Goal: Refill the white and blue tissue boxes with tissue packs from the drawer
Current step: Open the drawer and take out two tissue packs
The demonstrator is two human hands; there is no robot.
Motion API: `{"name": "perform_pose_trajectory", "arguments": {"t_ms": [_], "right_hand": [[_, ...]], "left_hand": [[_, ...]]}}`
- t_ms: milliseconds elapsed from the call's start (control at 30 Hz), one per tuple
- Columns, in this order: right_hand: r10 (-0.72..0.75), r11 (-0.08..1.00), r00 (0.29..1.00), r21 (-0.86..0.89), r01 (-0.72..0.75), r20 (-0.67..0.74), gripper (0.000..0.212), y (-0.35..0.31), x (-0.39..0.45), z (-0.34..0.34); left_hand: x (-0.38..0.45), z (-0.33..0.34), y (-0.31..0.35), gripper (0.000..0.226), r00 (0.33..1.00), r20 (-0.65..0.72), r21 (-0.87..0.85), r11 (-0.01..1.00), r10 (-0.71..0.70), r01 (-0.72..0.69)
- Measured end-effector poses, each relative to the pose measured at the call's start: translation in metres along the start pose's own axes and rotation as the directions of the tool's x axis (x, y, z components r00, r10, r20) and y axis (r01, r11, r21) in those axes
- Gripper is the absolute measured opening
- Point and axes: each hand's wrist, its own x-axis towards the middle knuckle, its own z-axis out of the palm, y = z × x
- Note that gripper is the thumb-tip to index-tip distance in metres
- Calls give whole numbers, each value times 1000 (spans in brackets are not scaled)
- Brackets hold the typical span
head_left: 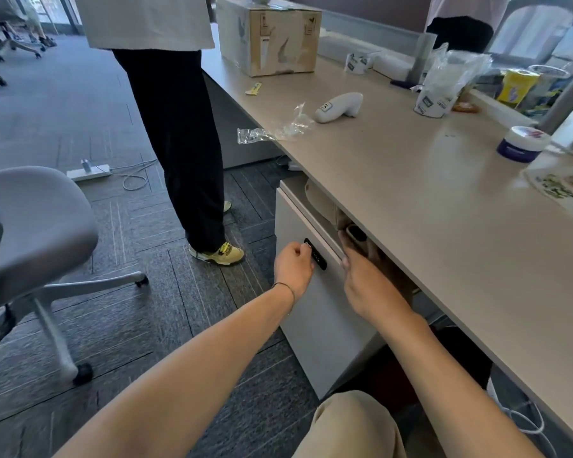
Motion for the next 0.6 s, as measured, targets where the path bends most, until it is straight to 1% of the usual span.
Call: {"name": "perform_pose_trajectory", "arguments": {"t_ms": [33, 100, 200, 267, 333, 367, 433, 533, 600], "right_hand": [[1, 1000, 1000, 5, -2, 13, 64, -1, 0, 0], [55, 998, 998, 31, -56, 26, 62, -3, -2, -2], [75, 992, 997, 101, -74, -10, 60, -6, -3, -1], [58, 997, 997, 47, -56, -46, 60, -3, -3, 1], [36, 998, 998, -52, -39, -51, 60, -2, -2, 2], [31, 997, 998, -71, -34, -51, 59, -3, -2, 1], [23, 997, 997, -77, -28, -71, 56, -3, -2, 2], [35, 996, 996, -83, -41, -78, 62, -5, -3, 2], [36, 992, 996, -117, -46, -86, 62, -6, -5, 2]], "left_hand": [[-3, -4, -2, 33, 1000, -13, 0, 1000, 3, -3], [-10, -18, -9, 31, 999, -40, -5, 1000, 24, -24], [-20, -51, -24, 30, 997, -57, -18, 999, 47, -48], [-27, -76, -34, 29, 997, -61, -42, 998, 45, -48], [-34, -101, -44, 30, 995, -84, -65, 996, 49, -54], [-38, -113, -48, 29, 994, -100, -69, 996, 51, -58], [-46, -135, -57, 28, 990, -131, -78, 995, 48, -58], [-62, -164, -65, 29, 980, -191, -94, 993, 57, -76], [-71, -180, -67, 29, 972, -230, -89, 993, 57, -79]]}}
